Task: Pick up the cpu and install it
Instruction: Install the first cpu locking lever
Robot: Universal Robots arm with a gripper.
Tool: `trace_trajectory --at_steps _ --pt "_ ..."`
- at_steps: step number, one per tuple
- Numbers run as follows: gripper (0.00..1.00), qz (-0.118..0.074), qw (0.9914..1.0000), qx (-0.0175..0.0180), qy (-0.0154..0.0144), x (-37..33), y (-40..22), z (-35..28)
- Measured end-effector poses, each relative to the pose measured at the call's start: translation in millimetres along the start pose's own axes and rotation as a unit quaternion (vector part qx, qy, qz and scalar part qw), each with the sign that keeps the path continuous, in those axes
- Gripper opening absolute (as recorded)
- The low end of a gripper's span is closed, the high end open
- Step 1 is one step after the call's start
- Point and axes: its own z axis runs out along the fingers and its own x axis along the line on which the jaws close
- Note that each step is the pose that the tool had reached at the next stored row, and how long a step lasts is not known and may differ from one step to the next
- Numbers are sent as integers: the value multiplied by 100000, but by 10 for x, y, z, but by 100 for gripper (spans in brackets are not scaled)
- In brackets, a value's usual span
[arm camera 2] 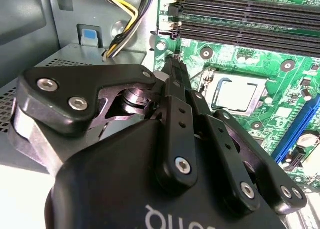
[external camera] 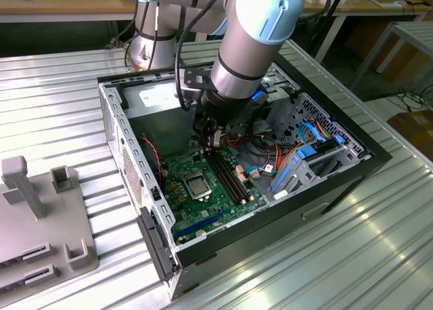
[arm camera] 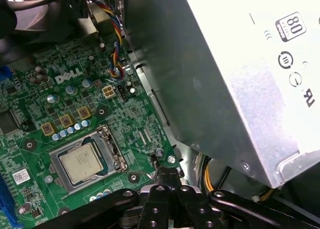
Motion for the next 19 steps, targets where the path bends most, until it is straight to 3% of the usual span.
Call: trace_trajectory --at_steps 19 --pt "11 -143 100000 -11 3 78 -18 -13"
